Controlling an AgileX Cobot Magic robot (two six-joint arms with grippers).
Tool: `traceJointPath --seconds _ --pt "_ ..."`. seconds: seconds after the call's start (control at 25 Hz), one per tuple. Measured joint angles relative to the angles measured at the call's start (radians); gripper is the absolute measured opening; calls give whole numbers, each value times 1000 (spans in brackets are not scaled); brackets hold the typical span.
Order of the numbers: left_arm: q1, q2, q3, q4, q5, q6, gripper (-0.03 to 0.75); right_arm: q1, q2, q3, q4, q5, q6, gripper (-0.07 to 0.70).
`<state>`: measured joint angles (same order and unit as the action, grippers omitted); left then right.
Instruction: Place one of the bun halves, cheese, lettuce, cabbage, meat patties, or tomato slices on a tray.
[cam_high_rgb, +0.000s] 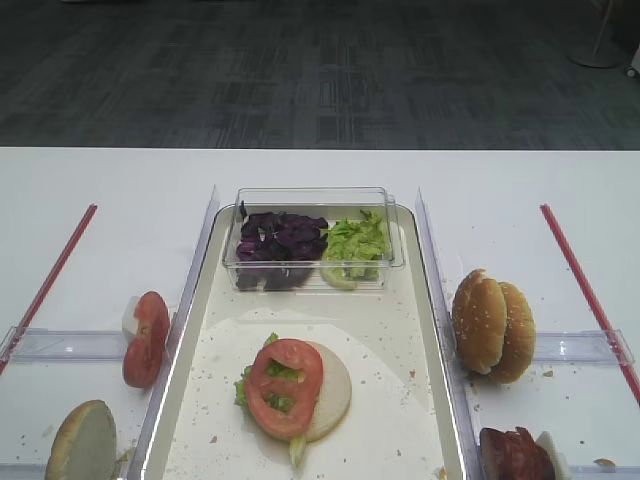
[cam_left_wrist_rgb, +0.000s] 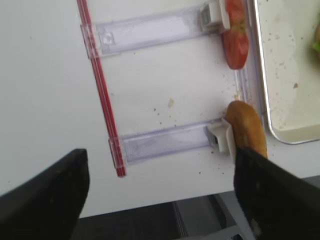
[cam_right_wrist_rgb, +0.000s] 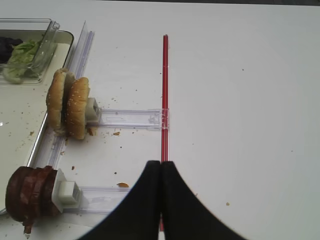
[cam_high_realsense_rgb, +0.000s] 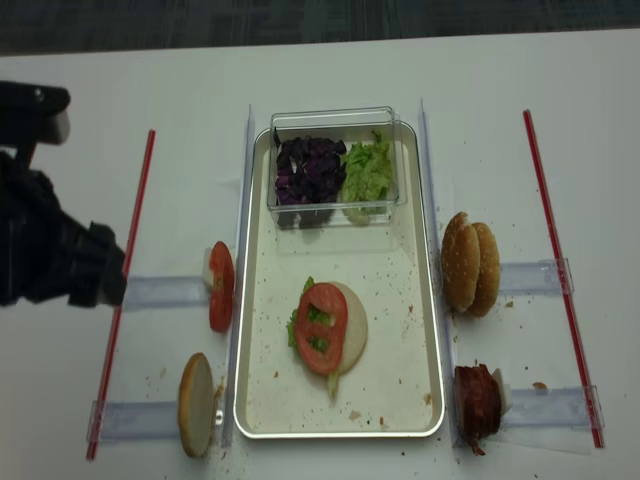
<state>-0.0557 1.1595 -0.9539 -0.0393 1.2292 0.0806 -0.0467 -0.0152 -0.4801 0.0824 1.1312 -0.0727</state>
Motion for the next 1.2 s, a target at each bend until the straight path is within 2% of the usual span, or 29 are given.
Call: traceJointPath --seconds 0.36,0.64,0.88,1.2 --pt "0 -371 257 0 -9 -3 545 0 0 0 0 0 0 36" --pt "0 -672 391 0 -38 -4 545 0 0 0 0 0 0 36" --pt "0 -876 445 4 -49 -46 545 0 0 0 0 0 0 36" --pt "0 -1072 461 6 -49 -54 545 0 0 0 0 0 0 36"
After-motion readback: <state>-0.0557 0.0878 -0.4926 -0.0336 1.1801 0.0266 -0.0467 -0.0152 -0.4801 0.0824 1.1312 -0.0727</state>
